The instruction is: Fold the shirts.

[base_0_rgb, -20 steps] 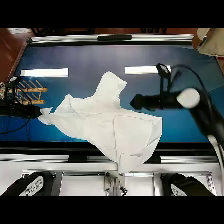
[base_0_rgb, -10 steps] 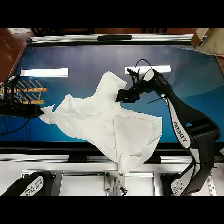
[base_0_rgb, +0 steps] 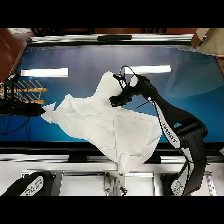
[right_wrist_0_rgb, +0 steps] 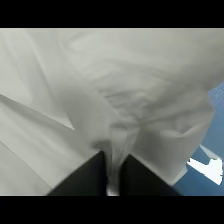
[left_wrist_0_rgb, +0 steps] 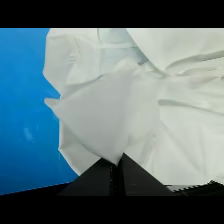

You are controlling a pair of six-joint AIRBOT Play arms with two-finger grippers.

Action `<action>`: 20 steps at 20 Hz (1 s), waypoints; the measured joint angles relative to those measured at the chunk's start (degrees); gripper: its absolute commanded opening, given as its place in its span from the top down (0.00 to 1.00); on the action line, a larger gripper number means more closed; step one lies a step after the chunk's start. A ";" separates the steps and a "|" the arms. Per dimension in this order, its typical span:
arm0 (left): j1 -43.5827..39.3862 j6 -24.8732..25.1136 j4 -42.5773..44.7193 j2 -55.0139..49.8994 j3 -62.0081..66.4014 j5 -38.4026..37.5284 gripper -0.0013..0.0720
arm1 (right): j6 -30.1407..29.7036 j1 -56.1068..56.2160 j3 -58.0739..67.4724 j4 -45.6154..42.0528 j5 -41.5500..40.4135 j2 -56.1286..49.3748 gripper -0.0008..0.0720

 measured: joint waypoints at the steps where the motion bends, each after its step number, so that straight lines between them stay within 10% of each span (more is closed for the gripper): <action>1: -0.02 0.44 -0.70 0.00 0.00 0.04 0.92 | -0.09 0.09 0.09 0.50 -0.28 0.02 0.91; 10: -0.02 2.49 -25.24 -0.02 12.22 11.26 0.92 | -0.48 -5.92 1.14 -3.02 -7.87 17.86 0.91; 15: -2.40 14.99 -50.05 -0.13 33.53 21.51 0.92 | -1.95 -12.66 7.28 -2.89 -23.43 36.83 0.91; 20: -3.61 14.27 -43.41 -0.31 43.85 9.62 0.93 | 2.89 -15.10 7.67 -13.68 -10.78 52.72 0.91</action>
